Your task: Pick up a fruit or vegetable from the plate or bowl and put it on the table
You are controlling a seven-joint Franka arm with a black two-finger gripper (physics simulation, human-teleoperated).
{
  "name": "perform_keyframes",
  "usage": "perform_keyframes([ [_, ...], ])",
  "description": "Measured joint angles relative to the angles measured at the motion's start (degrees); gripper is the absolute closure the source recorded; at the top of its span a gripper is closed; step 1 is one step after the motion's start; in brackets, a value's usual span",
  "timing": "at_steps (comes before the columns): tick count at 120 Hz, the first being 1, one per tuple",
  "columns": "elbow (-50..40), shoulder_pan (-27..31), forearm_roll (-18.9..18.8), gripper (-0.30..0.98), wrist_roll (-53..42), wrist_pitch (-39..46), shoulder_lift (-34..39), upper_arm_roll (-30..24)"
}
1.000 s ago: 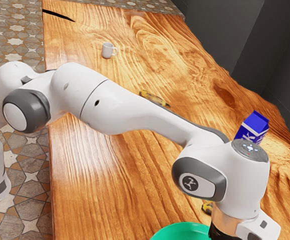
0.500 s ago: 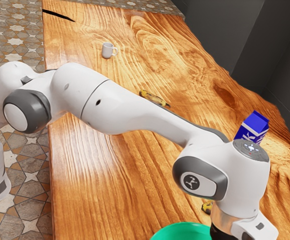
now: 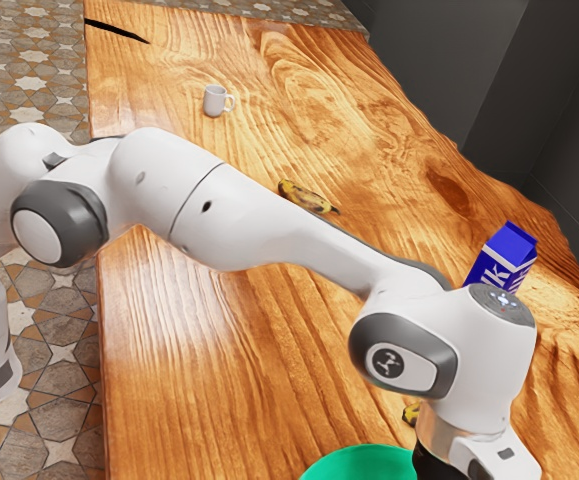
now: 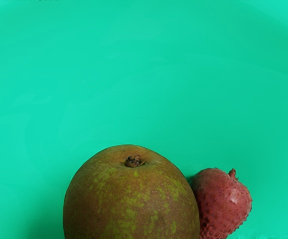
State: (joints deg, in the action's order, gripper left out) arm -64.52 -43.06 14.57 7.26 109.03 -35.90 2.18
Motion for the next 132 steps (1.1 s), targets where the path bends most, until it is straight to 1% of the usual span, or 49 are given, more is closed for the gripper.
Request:
perform_keyframes([
  [55,0.09,0.26,1.19,0.0,-4.67,1.07,-0.35,-0.6],
  [132,1.58,0.7,1.84,0.0,-7.43,1.53,-2.67,-0.78],
])
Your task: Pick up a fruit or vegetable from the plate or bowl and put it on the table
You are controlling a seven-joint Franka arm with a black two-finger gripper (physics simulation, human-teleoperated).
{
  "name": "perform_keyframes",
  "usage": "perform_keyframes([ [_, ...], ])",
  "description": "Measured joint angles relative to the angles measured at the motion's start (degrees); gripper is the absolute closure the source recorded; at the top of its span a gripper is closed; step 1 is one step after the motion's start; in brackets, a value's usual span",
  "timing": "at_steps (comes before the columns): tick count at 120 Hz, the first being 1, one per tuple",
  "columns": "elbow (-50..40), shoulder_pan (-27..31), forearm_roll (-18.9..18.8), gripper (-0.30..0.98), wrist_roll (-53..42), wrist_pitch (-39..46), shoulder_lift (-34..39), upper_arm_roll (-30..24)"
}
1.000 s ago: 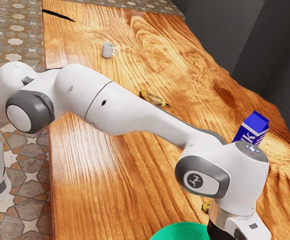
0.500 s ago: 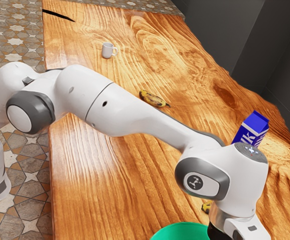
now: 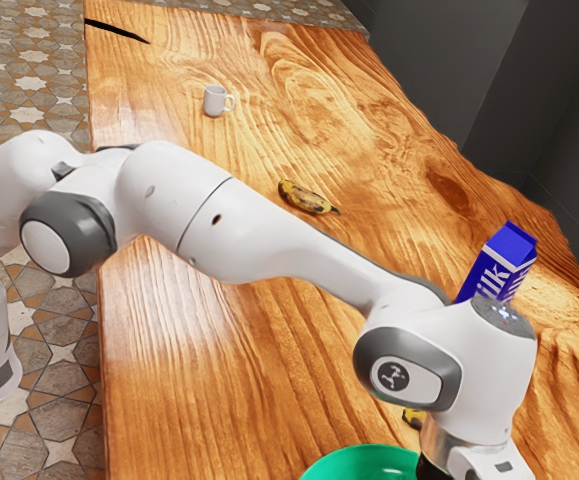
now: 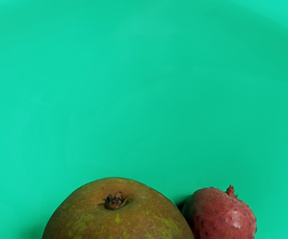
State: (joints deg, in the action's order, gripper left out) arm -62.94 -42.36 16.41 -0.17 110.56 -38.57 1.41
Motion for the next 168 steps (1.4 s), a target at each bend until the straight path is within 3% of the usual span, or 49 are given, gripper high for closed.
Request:
perform_keyframes([
  [106,0.01,-0.09,-0.04,0.0,-0.79,0.58,-0.86,0.09],
  [135,0.08,-0.25,-0.55,0.4,0.42,0.7,-0.83,0.35],
  [168,0.53,-0.18,-1.62,0.42,1.71,0.81,-0.55,0.76],
])
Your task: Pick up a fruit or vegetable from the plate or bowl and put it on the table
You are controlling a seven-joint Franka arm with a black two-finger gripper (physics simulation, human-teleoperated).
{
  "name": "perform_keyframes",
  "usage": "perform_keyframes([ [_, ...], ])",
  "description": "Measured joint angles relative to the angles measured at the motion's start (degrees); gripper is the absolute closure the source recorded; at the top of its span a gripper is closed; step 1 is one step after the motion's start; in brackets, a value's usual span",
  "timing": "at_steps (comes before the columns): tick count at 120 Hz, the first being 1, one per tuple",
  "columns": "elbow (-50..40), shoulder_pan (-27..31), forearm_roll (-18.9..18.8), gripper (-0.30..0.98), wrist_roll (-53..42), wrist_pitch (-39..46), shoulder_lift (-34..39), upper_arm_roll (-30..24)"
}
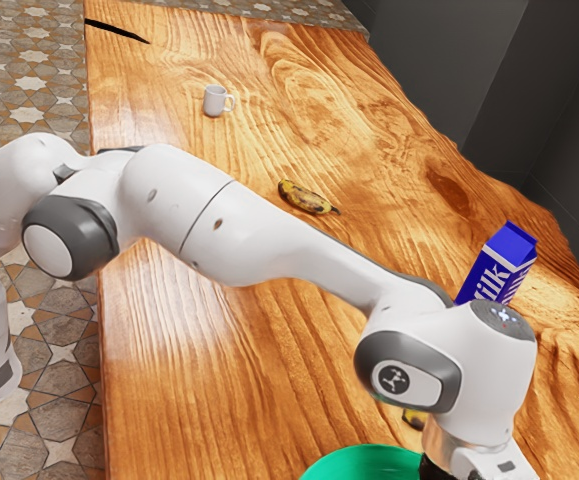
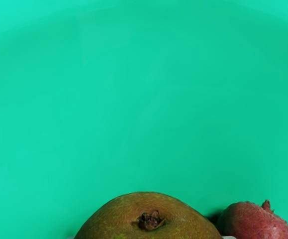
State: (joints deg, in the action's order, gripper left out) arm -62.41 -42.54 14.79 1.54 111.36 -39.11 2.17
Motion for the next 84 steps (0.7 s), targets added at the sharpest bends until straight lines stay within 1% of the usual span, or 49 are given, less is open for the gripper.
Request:
perform_keyframes([
  [14,0.99,-0.24,-3.34,0.41,0.33,-0.12,2.58,1.87],
  [18,0.73,-0.29,-5.02,0.42,0.4,-0.38,4.91,2.94],
  [22,-1.24,-0.4,-6.68,0.41,0.5,-1.18,8.92,5.28],
  [26,-5.73,-0.53,-7.95,0.4,0.63,-2.11,13.98,8.06],
  [35,-19.37,-1.19,-9.8,0.4,1.14,-4.61,25.9,14.63],
  [43,-28.51,-1.37,-10.52,0.4,1.93,-6.85,31.4,17.2],
  [51,-35.08,-1.65,-10.16,0.41,2.74,-8.64,33.33,18.01],
  [56,-37.71,-1.81,-9.68,0.41,3.2,-9.5,33.77,18.21],
  [66,-40.63,-2.03,-9.09,0.41,4.02,-10.66,33.92,18.35],
  [76,-41.68,-2.1,-8.83,0.41,4.7,-11.34,33.84,18.37],
  [78,-41.74,-2.12,-8.86,0.4,4.82,-11.45,33.83,18.38],
  [84,-41.71,-2.2,-8.9,0.28,5.12,-11.72,33.84,18.38],
])
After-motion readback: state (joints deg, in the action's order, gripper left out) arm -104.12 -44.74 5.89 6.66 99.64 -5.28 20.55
